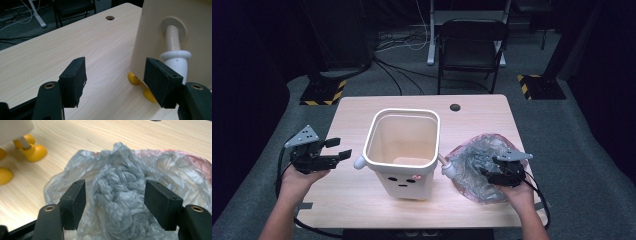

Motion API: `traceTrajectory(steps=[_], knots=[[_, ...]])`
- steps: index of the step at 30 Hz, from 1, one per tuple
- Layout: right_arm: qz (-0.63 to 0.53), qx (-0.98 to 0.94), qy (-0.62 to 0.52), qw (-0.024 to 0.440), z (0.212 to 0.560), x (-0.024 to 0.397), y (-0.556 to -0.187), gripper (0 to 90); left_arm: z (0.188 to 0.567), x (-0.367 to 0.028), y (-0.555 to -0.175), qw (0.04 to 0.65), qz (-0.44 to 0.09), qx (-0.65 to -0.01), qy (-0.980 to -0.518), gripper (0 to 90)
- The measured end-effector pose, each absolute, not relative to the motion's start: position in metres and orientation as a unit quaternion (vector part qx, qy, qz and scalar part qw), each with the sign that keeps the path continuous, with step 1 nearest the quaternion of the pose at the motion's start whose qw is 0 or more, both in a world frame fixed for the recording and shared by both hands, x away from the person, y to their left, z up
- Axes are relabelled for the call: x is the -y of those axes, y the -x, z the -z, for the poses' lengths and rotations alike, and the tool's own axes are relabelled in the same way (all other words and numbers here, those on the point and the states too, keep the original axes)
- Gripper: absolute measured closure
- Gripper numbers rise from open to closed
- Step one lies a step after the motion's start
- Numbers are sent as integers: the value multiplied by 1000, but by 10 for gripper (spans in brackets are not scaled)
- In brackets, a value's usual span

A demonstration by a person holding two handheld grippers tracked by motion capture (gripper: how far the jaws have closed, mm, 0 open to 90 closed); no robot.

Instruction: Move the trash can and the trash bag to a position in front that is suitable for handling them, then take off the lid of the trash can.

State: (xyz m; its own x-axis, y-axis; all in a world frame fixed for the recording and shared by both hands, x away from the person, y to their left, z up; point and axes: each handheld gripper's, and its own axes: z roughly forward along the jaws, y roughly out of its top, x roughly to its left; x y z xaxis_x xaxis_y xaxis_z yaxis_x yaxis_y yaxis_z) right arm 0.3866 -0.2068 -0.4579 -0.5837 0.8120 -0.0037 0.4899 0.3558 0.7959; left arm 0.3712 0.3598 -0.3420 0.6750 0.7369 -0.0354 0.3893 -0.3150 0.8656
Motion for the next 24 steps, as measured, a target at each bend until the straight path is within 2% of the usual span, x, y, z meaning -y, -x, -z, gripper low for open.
traceTrajectory(steps=[11,24], knots=[[-406,-801,-394,194,450,197,-391,319,331,-358,-373,465,-190,-356,-788,339],[-431,-810,-358,174,416,186,-378,288,311,-354,-377,467,-196,-345,-790,336]])
